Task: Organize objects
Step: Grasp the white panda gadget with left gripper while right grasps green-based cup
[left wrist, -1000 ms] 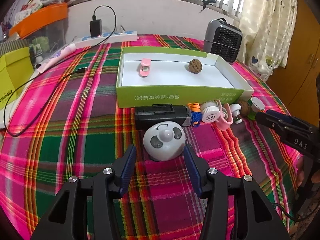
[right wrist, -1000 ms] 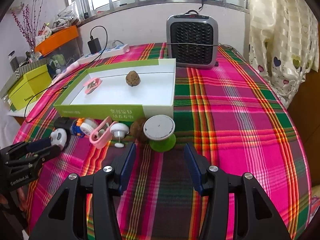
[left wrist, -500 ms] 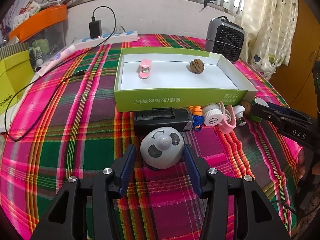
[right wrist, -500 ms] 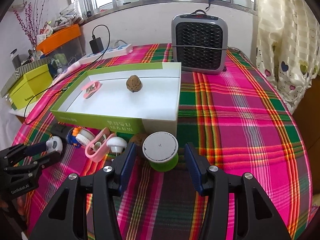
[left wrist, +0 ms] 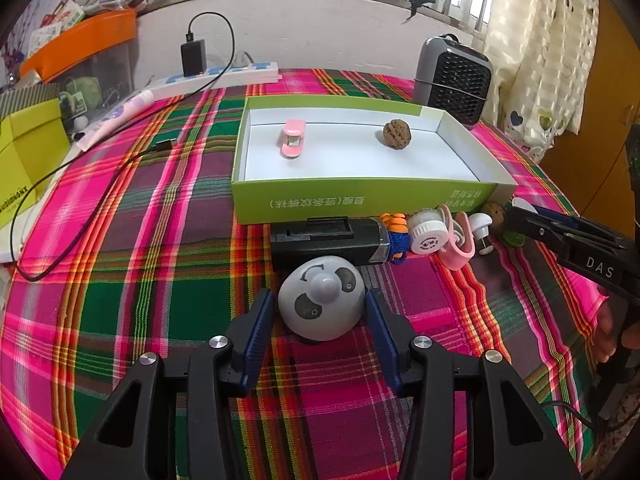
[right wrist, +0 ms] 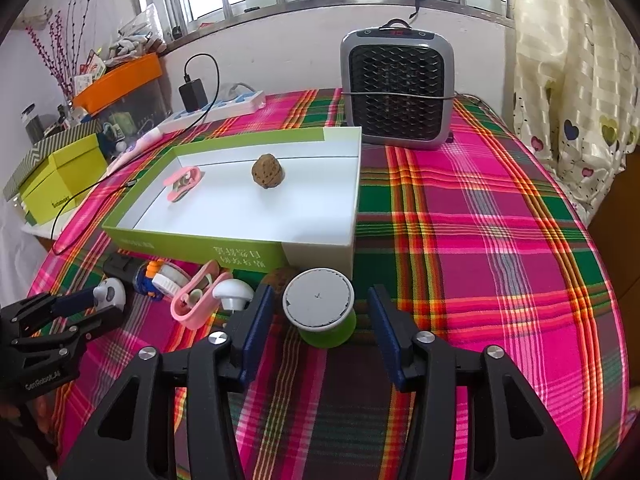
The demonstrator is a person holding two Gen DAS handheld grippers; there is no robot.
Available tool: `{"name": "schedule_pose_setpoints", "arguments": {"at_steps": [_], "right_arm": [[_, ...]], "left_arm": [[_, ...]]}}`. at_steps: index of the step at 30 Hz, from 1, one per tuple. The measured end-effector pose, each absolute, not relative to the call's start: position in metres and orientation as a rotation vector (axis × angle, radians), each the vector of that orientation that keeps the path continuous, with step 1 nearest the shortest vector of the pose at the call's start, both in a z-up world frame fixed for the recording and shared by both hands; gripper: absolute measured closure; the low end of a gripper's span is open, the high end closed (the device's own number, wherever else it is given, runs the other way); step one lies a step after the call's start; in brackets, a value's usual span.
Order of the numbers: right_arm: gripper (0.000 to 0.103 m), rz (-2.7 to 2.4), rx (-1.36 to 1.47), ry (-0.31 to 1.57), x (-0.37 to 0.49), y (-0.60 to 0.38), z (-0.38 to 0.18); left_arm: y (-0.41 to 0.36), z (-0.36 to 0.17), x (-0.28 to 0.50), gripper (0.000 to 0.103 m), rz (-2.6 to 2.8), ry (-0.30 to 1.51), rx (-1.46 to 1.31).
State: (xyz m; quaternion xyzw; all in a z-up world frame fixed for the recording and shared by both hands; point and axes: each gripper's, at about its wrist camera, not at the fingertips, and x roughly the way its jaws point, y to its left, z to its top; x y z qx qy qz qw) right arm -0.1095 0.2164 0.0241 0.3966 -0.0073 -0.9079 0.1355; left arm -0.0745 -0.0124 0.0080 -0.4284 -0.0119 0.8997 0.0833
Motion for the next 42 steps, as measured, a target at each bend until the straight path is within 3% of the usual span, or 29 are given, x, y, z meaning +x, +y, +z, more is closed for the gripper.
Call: {"name": "schedule_pose_setpoints", "arguments": {"at_steps": [10,42], "right_arm": [[0.068,-2.624,1.133,-0.001,-0.107,0.214,0.025],[0.069,-2.598,1.099,-0.057,-0.087,0.213,0.031]], "left_arm": [[-0.014,0.008,-0.075,0.061,2.689,-0.044,-1.280],[-0.011,0.009,-0.060,0.062,2.689,-0.061,-1.262]]}}
